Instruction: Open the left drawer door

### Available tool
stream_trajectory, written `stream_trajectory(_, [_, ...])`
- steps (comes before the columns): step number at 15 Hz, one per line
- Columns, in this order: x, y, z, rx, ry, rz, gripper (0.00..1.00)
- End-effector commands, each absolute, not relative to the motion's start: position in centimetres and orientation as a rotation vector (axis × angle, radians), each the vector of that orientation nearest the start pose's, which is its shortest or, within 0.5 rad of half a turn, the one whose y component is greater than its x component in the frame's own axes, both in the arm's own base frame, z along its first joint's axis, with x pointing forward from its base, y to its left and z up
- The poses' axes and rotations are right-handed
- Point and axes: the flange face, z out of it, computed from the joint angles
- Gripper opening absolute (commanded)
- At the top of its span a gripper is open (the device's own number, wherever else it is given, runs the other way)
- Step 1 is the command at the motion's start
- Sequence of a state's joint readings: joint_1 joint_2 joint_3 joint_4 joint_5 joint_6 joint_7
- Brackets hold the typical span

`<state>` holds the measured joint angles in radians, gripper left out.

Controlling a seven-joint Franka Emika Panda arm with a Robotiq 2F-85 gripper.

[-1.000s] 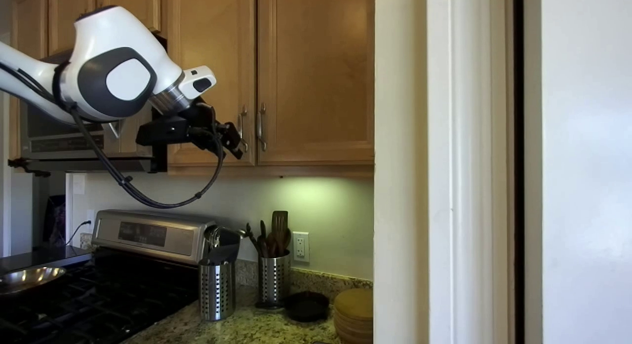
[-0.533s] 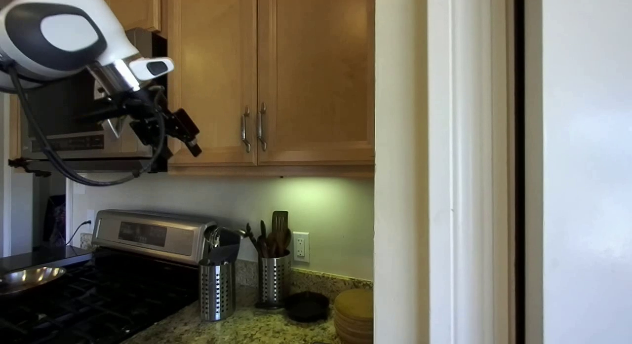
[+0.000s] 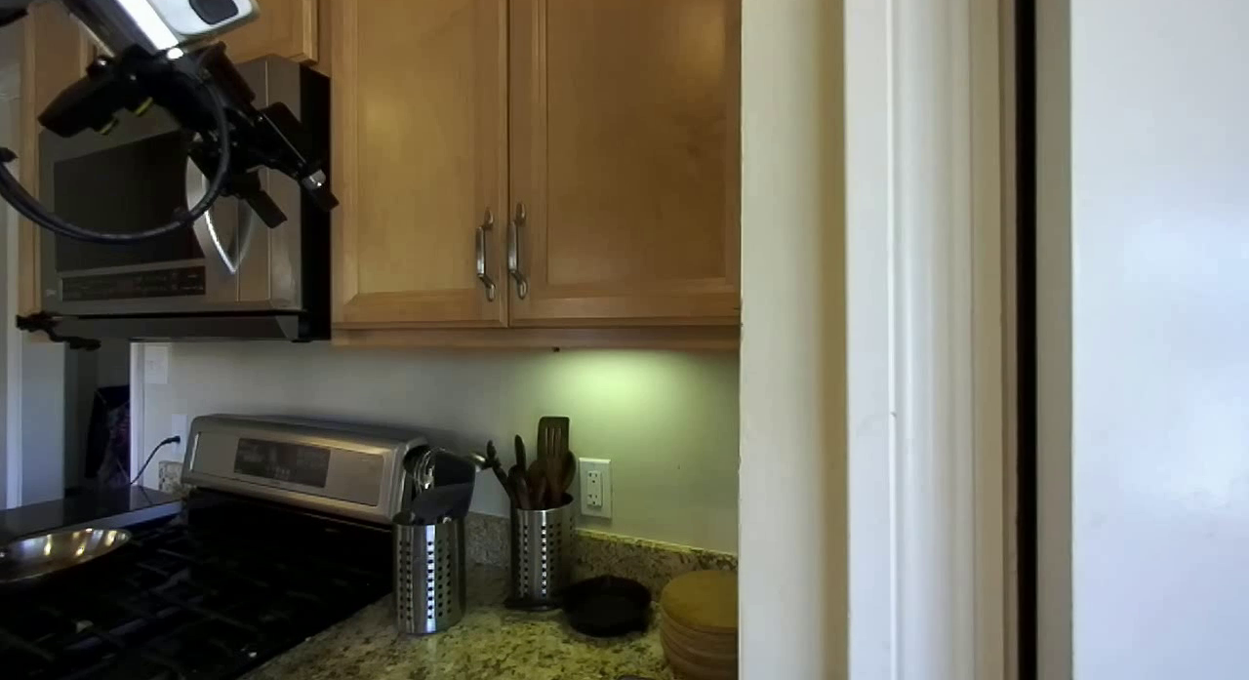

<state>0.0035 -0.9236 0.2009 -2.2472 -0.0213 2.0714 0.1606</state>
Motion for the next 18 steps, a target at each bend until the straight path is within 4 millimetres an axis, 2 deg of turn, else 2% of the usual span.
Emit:
stream_trajectory(1, [30.3, 10.2, 74.3, -2.995, 0.062, -1.191, 1.00])
stream_trajectory(4, [31.7, 10.6, 74.6, -3.000, 0.108, -1.175, 1.00])
stream_trajectory(8, [34.8, 9.6, 74.2, -2.992, 0.154, -1.156, 1.00])
stream_trajectory(13, [39.9, 6.6, 72.2, -2.981, 0.174, -1.144, 1.00])
stream_trajectory(18, [43.6, 4.0, 70.9, -2.967, 0.194, -1.121, 1.00])
